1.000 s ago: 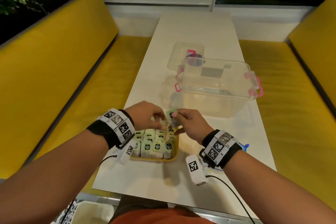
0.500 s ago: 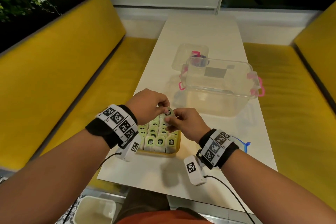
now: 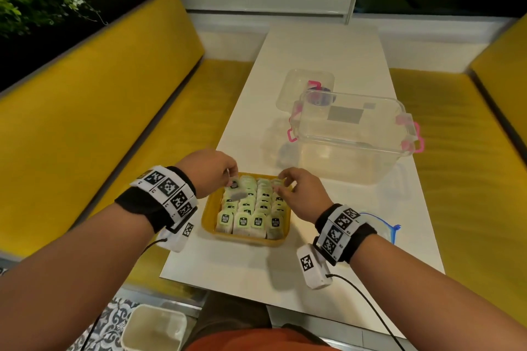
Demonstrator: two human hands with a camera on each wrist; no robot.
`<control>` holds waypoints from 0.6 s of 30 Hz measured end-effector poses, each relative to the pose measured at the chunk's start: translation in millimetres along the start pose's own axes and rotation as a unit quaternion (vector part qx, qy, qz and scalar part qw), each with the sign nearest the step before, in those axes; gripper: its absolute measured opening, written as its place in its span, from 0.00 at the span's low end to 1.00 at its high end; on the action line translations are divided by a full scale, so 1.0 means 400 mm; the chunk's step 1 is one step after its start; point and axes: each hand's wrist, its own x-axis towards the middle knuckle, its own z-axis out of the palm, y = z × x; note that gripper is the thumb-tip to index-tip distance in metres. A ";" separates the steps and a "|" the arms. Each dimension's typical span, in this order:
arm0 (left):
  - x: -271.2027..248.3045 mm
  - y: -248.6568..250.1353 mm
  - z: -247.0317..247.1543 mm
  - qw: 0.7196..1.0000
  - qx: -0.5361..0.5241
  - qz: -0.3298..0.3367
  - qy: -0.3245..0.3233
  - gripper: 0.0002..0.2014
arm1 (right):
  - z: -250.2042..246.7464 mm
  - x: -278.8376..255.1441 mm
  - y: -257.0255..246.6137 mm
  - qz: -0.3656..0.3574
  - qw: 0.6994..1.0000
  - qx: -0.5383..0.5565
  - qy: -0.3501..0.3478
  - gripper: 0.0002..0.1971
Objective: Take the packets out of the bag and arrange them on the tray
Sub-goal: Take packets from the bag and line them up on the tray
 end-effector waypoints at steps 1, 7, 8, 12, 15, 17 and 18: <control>0.001 -0.011 0.013 0.999 0.017 -0.009 -0.040 0.06 | -0.002 0.004 0.010 0.015 1.000 -0.020 -0.005 0.14; 0.035 -0.039 0.101 0.969 0.096 0.005 -0.226 0.09 | 0.007 0.016 0.042 0.115 0.989 -0.045 -0.084 0.24; 0.046 -0.039 0.113 0.966 0.101 0.008 -0.236 0.09 | 0.008 0.015 0.041 0.131 0.986 -0.027 -0.097 0.24; 0.096 -0.036 0.147 0.962 0.119 0.014 -0.246 0.11 | 0.012 0.016 0.041 0.173 0.976 0.037 -0.126 0.23; 0.116 -0.040 0.166 0.960 0.130 0.011 -0.249 0.09 | 0.014 0.018 0.049 0.174 0.973 0.060 -0.136 0.22; 0.121 -0.046 0.178 0.960 0.127 0.006 -0.249 0.10 | 0.015 0.018 0.052 0.172 0.973 0.069 -0.138 0.21; 0.122 -0.047 0.181 0.960 0.128 0.005 -0.251 0.11 | 0.013 0.018 0.051 0.171 0.973 0.072 -0.138 0.21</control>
